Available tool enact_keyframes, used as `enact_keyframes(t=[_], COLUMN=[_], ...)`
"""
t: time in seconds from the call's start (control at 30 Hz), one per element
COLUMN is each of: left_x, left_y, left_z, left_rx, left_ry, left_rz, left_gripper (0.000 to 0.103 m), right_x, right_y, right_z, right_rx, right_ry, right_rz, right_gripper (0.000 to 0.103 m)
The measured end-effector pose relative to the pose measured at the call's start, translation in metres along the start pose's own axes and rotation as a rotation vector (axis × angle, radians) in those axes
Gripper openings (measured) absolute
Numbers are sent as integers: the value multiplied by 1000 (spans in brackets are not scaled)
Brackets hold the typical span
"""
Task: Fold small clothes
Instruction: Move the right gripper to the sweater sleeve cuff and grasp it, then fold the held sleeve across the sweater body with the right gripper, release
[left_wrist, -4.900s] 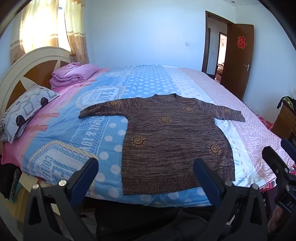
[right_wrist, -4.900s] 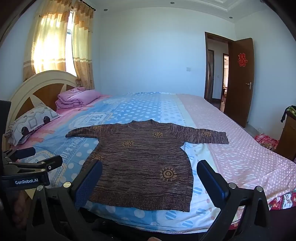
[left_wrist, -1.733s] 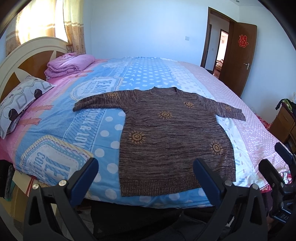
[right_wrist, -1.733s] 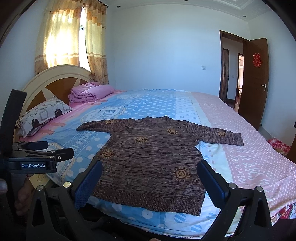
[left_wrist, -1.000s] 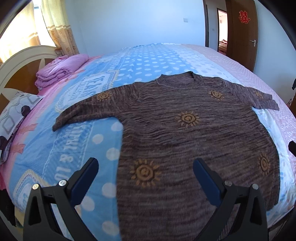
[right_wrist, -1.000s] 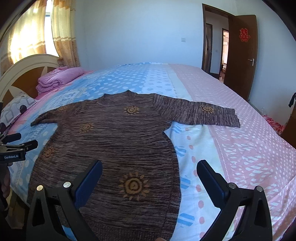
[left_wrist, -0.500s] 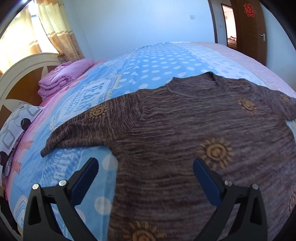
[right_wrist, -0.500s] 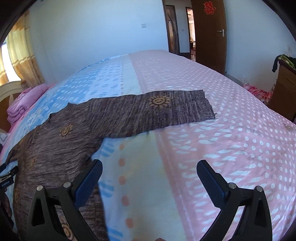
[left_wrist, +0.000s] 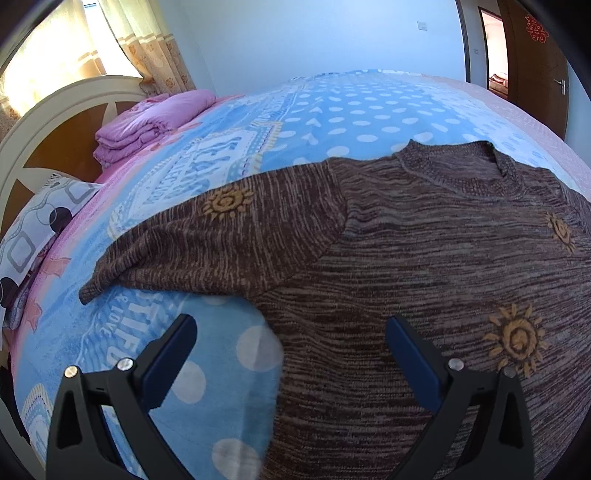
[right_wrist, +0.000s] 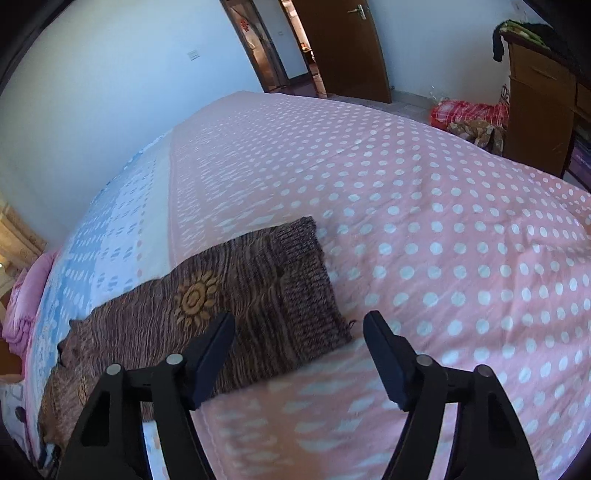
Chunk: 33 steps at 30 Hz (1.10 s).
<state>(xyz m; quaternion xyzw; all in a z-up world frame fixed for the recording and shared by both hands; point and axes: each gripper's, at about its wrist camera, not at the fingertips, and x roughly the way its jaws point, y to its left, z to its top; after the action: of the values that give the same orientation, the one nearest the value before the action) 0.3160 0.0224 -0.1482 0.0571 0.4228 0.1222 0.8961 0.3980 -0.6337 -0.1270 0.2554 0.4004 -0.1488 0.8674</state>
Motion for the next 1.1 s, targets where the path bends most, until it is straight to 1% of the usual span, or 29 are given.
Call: enact_keyframes(t=[0.07,0.13,0.2,0.23,0.27,0.3,0.4,0.5,0.7,0.87,1.1], left_x=[3,2,3,4,5,6,4,5,7,6,5], left_y=[-1,0,1,1,1,1,4,4,7,8,7], left_z=[-2,-1,-1,-2,-2,-2,-3,-3,-3,-5,-7], left_rx=[1,-4,-14,-15,-14,-17,-40,-39,-63,-71,-62], left_ry=[7,4,2,3,6,9,-5,-4,8,0,-15], left_rz=[-1,-6,-15,-17,-17,-18,-29,-44,-65,-70,-63], left_gripper=[103,103,103,103,103,103,103,103,103,103,103], right_x=[11,17,23,25,26,26,12,-3,-38,-57,-75], right_y=[0,5,15,19,25,32,47,68,121,162,220], right_z=[6,10,11,11,11,9,7,4,-4,-14,-38], right_rx=[16,5,-37,-66,-98,-125,-192,-247,-358,-423,-518], right_ry=[21,31,62,69,71,72,30,-7,-65,-79,-73], right_rz=[-5,2,-5,-18,-28,-21,11,40,119,175,255], right_gripper=[64,60,36,31,16,10,10,10,10,10,10])
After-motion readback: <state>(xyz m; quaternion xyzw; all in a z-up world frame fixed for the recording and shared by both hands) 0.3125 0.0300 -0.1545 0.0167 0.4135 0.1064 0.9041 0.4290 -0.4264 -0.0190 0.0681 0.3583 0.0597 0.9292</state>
